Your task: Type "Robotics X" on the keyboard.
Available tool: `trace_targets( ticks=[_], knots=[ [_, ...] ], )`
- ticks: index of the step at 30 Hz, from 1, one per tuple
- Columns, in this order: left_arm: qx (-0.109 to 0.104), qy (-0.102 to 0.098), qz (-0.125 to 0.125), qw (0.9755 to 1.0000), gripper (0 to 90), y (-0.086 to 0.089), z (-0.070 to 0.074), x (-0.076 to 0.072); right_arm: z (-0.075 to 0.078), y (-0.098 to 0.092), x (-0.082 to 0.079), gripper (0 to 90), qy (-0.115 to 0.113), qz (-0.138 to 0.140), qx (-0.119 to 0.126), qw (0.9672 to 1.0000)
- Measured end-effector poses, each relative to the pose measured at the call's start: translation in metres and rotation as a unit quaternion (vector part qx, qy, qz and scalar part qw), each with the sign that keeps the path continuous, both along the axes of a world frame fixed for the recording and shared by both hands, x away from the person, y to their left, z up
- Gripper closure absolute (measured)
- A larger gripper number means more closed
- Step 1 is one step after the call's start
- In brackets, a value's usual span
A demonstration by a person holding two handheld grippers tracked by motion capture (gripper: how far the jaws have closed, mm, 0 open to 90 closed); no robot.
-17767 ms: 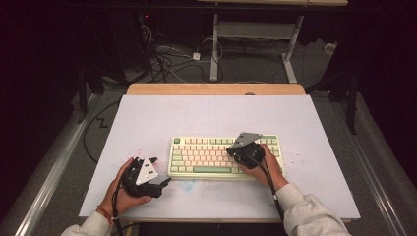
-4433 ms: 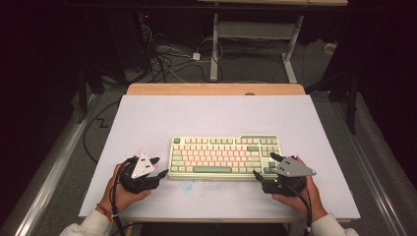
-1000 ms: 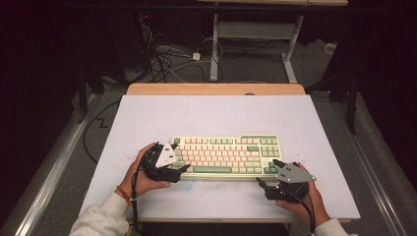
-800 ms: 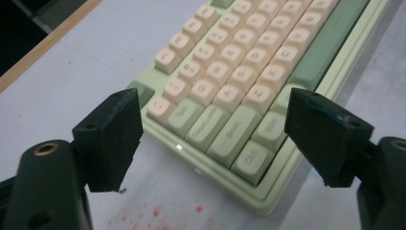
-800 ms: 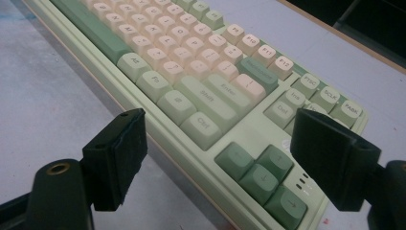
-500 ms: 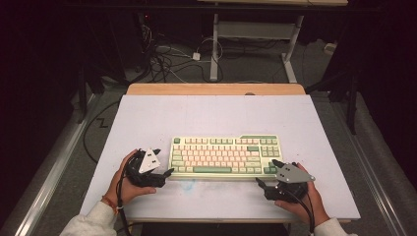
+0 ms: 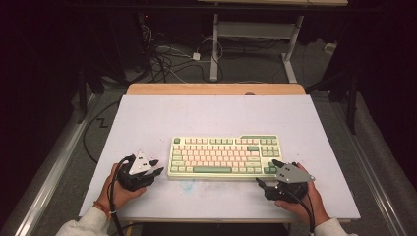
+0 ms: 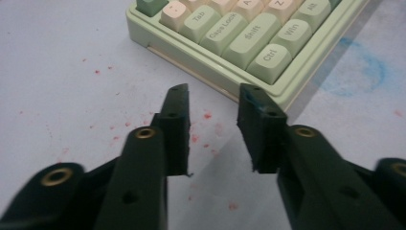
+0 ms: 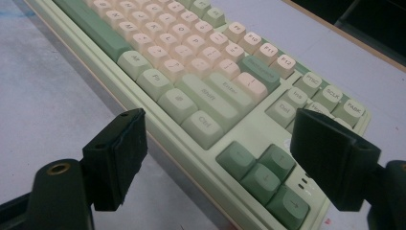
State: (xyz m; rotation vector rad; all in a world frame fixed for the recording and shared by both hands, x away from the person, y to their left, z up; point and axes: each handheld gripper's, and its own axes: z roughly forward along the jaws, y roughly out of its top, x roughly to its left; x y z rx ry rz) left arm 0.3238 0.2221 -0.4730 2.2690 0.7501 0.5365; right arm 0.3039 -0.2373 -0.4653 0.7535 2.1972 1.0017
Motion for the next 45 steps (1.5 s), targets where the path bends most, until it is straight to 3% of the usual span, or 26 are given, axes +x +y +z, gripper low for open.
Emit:
trace_targets(
  ticks=[5,15,22,35,45],
  knots=[
    [-0.001,0.006,-0.004,1.0000,87.3,0.002,0.004,-0.001,0.000,0.000,0.000,20.6,-0.001,0.000,-0.001,1.0000],
    [-0.012,0.013,-0.012,0.9998,87.8,-0.009,0.016,0.005,0.000,0.000,0.000,20.7,-0.001,0.001,-0.001,1.0000],
    [-0.016,0.011,-0.039,0.9991,87.8,-0.034,0.028,0.017,-0.001,0.002,0.001,20.7,0.001,0.002,-0.003,1.0000],
    [0.009,0.019,-0.077,0.9968,87.7,-0.081,0.026,0.044,-0.002,0.003,0.002,20.8,0.004,0.004,-0.007,1.0000],
    [0.030,0.031,-0.081,0.9958,87.7,-0.098,0.019,0.057,-0.003,0.002,0.002,20.8,0.006,0.005,-0.009,0.9999]
  ],
)
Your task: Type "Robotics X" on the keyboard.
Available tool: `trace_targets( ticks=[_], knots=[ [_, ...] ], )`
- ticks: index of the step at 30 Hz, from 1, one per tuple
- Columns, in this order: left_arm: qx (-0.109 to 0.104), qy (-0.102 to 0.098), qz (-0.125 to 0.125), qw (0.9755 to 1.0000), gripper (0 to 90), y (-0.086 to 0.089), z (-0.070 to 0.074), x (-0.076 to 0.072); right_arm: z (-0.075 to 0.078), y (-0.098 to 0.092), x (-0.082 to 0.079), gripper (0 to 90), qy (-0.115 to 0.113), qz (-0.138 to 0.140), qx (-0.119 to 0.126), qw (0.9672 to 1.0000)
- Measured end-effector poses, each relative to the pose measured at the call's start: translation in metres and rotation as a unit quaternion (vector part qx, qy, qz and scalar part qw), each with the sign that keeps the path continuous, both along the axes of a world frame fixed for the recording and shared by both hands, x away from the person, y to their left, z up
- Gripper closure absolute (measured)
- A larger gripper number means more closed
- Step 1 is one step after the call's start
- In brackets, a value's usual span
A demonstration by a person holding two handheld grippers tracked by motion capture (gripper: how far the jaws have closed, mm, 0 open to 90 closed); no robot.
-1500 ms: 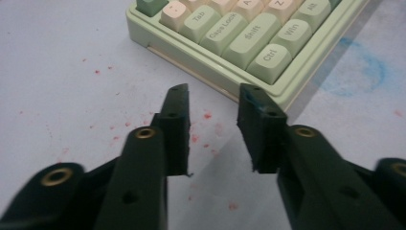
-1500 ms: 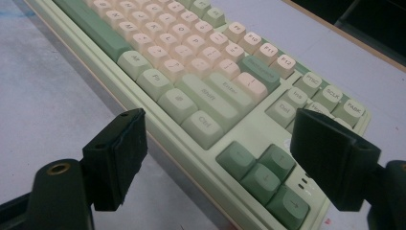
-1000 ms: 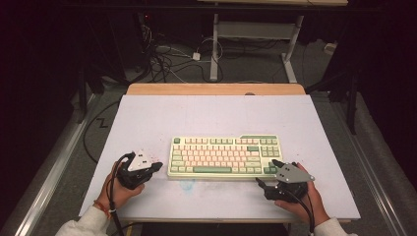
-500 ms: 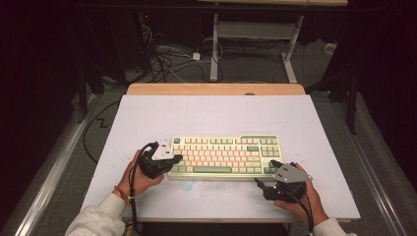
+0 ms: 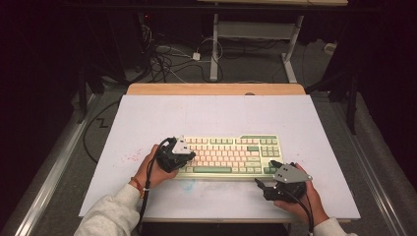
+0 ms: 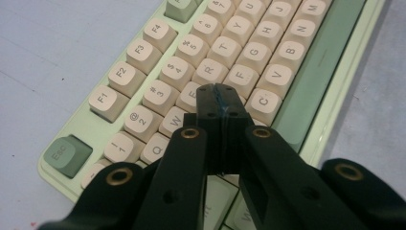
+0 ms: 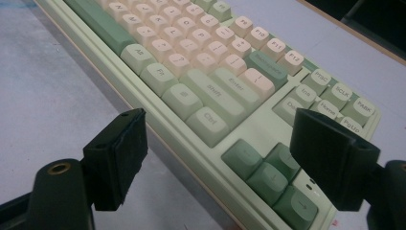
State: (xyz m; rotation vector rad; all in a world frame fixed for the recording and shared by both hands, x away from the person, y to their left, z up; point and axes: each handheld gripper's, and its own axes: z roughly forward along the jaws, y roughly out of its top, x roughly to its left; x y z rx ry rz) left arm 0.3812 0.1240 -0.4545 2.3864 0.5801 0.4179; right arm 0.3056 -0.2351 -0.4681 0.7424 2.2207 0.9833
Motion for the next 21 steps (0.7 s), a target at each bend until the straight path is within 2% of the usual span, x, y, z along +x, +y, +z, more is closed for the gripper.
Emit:
trace_targets(
  ticks=[5,8,9,12,21],
  knots=[
    [-0.001,0.004,0.004,1.0000,87.7,-0.0010,-0.0020,0.0023,-0.0003,0.0006,-0.0002,20.8,0.001,0.002,-0.003,1.0000],
    [0.013,0.008,0.000,0.9999,87.7,-0.0026,-0.0041,0.0030,-0.0009,0.0009,0.0001,20.9,0.003,0.001,-0.004,1.0000],
    [0.009,0.011,0.001,0.9999,87.7,-0.0023,-0.0038,0.0035,-0.0011,0.0011,0.0001,20.9,0.003,0.001,-0.005,1.0000],
    [0.011,0.008,0.000,0.9999,87.7,-0.0020,-0.0026,0.0020,-0.0009,0.0014,-0.0002,20.9,0.002,0.003,-0.006,1.0000],
    [-0.007,-0.011,0.000,0.9999,87.5,-0.0007,0.0054,-0.0044,-0.0008,0.0012,-0.0002,20.9,0.002,0.002,-0.006,1.0000]
  ],
)
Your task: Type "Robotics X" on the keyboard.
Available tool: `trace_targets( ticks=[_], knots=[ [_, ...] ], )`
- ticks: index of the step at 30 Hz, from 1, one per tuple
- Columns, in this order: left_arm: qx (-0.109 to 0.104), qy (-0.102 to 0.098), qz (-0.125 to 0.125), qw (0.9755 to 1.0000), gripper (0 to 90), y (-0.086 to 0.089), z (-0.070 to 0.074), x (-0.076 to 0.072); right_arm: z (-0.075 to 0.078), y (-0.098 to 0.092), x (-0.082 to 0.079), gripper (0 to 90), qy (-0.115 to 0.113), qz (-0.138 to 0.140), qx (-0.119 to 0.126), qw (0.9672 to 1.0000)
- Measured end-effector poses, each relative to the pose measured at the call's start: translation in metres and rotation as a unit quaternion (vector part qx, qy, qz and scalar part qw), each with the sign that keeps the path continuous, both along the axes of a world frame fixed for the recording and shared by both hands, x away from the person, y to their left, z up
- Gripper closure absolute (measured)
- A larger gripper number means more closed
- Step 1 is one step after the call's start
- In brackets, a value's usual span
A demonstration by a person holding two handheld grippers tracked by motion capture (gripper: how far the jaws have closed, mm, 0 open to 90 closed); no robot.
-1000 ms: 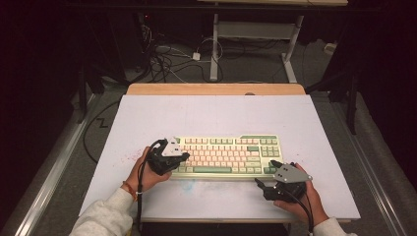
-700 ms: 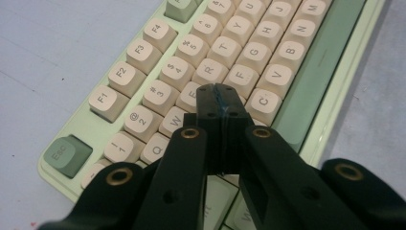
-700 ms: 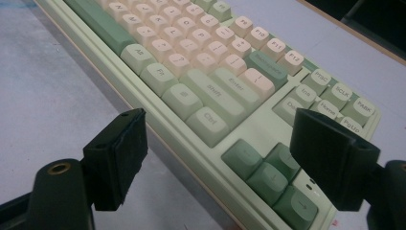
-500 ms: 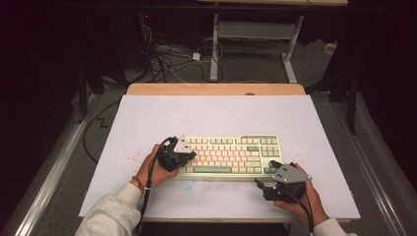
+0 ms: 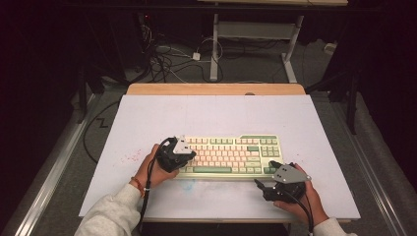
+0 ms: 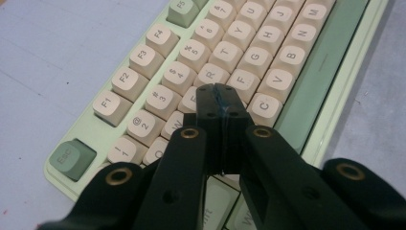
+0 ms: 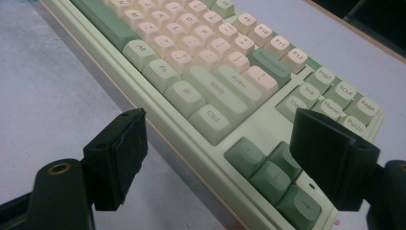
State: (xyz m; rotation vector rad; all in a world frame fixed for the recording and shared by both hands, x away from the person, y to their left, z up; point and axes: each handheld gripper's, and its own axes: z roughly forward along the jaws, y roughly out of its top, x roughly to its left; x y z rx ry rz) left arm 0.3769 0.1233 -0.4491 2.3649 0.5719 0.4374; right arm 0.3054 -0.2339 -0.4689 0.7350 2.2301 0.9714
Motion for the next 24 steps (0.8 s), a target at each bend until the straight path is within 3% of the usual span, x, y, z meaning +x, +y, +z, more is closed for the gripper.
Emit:
trace_targets(
  ticks=[24],
  knots=[
    [-0.016,-0.019,-0.029,0.9993,87.1,-0.010,0.012,-0.016,0.000,0.000,0.000,21.0,0.000,0.002,0.001,1.0000]
  ],
)
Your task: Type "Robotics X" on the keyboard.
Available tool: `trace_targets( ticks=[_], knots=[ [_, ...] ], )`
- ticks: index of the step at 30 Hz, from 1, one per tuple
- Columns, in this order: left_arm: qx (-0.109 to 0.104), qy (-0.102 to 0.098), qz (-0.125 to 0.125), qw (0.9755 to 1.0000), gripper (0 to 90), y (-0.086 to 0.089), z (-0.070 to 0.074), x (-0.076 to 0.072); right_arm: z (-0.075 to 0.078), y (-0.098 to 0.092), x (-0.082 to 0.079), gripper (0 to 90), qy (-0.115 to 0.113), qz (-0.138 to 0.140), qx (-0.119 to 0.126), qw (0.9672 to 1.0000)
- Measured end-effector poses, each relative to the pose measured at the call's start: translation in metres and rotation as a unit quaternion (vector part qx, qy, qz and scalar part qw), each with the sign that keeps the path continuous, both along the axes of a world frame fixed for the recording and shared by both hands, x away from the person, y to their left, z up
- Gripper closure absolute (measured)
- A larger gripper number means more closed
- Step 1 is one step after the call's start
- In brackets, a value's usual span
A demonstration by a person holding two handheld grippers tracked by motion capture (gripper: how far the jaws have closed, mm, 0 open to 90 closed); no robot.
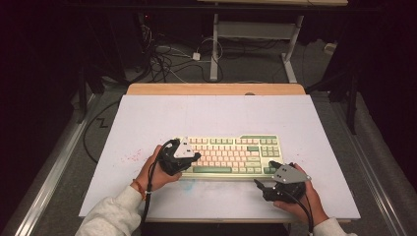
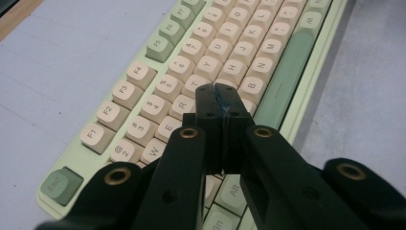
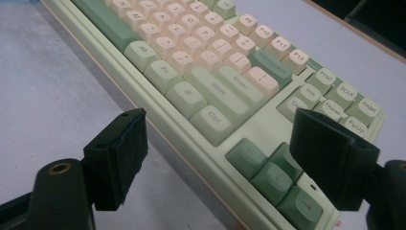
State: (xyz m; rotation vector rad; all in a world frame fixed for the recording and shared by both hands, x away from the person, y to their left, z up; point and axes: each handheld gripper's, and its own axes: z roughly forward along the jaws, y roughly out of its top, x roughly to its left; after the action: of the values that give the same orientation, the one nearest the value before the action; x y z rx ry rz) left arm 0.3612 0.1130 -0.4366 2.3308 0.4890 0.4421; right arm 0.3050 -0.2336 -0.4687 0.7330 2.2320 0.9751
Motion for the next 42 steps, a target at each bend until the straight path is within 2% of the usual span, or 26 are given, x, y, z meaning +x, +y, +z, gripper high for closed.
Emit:
trace_targets(
  ticks=[23,32,42],
  knots=[
    [0.013,0.010,-0.057,0.9982,87.8,-0.030,-0.005,-0.011,0.000,0.000,0.000,21.0,0.001,0.001,0.001,1.0000],
    [0.023,0.011,-0.069,0.9973,87.8,-0.042,-0.009,-0.013,0.000,0.000,0.000,21.1,0.002,0.002,0.001,1.0000],
    [0.027,0.010,-0.072,0.9970,87.7,-0.047,-0.011,-0.013,0.000,0.000,-0.001,21.1,0.002,0.004,-0.001,1.0000]
  ],
)
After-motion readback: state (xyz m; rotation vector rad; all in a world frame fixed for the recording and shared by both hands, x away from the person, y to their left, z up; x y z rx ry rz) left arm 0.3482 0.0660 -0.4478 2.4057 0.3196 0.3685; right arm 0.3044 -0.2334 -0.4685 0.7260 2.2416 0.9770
